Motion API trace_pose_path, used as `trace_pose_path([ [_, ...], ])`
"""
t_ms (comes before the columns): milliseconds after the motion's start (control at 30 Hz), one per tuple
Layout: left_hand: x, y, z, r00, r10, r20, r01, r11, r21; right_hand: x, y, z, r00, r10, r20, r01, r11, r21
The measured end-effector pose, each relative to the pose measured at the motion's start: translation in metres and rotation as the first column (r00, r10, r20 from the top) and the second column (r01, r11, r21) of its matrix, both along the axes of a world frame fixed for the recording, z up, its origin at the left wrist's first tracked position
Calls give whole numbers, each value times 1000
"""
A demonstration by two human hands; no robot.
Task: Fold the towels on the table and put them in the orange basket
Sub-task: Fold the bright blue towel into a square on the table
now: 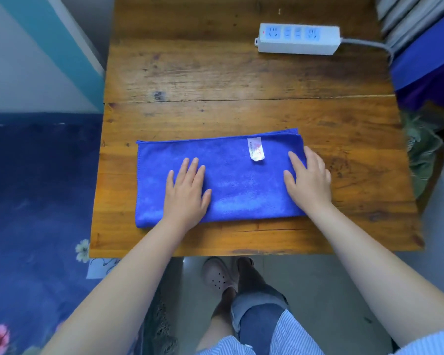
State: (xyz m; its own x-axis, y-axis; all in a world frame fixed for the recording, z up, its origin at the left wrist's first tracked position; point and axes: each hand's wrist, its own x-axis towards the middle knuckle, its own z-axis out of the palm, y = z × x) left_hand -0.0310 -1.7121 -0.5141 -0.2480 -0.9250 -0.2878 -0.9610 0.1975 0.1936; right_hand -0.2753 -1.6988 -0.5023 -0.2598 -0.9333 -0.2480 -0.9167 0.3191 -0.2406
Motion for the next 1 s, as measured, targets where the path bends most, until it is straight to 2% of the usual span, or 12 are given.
trace_pose_path([
  [67, -13, -6, -2, 999, -32, -16, 32, 999, 11, -4, -18, -3, 996, 84, -32, -83, 996, 31],
  [233, -30, -20, -14, 999, 33, -2, -32, 998, 50, -23, -51, -13, 1000, -1, -3, 1, 981, 194],
  [400, -37, -29, -19, 1000, 9, 18, -10, 998, 62, -24, -46, -5, 995, -56, 80, 46, 990, 130],
  [467, -40, -31, -21, 999, 12, 36, -14, 998, 68, -19, -32, 2, 993, -110, 39, 107, 992, 73],
  [567, -45, -32, -24, 997, 23, 73, -29, 997, 75, -8, -6, 8, 983, -184, 10, 181, 975, 129],
  [700, -48, -31, -25, 995, 38, 94, -44, 997, 64, 3, 7, 8, 945, -300, 128, 274, 943, 191],
  [867, -51, -31, -24, 994, 63, 83, -70, 995, 74, 2, 0, 4, 846, -471, 249, 430, 880, 204],
  [1000, -55, -35, -23, 990, 110, 86, -117, 989, 87, -8, -16, 7, 836, -435, 335, 423, 899, 110],
])
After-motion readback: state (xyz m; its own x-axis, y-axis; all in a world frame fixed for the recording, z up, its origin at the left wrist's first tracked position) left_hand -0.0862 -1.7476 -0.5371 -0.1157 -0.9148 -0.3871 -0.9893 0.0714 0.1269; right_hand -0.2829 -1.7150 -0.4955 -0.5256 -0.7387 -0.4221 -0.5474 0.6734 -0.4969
